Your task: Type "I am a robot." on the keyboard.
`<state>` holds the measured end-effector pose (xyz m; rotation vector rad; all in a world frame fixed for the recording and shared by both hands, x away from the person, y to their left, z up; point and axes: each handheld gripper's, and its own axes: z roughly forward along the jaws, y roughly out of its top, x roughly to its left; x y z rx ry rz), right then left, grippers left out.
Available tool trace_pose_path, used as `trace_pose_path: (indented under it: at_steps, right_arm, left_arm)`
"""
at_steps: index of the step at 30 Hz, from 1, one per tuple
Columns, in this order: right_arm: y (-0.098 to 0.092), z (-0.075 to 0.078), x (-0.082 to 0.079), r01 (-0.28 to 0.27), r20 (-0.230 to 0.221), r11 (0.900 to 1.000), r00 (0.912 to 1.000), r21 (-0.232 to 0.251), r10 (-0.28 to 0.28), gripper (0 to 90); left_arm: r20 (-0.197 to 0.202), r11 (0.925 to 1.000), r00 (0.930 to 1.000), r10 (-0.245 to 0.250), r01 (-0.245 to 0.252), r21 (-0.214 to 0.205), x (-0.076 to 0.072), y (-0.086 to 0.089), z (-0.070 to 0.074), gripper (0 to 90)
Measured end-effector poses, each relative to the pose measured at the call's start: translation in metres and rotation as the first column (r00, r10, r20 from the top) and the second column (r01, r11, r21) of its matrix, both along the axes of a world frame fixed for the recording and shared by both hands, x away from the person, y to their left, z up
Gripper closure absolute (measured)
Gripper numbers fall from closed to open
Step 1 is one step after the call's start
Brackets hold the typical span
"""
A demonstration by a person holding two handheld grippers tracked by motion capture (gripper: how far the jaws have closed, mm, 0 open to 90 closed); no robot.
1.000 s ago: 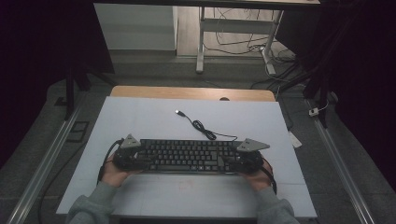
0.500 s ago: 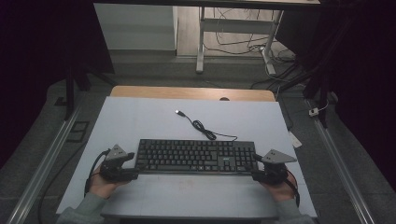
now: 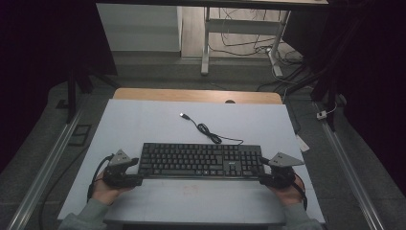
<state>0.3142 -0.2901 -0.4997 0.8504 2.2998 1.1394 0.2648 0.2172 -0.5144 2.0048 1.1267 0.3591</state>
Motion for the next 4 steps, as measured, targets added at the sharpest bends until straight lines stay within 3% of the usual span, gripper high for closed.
trace_pose_path:
  at_steps: [4]
  right_arm:
    - [0.0006,0.0008,-0.0004,-0.003,0.009,1.0,1.0,0.001,0.003,44.5]
  left_arm:
    - [-0.001,1.0,1.0,0.001,-0.001,0.003,0.0006,0.0003,-0.0006,29.3]
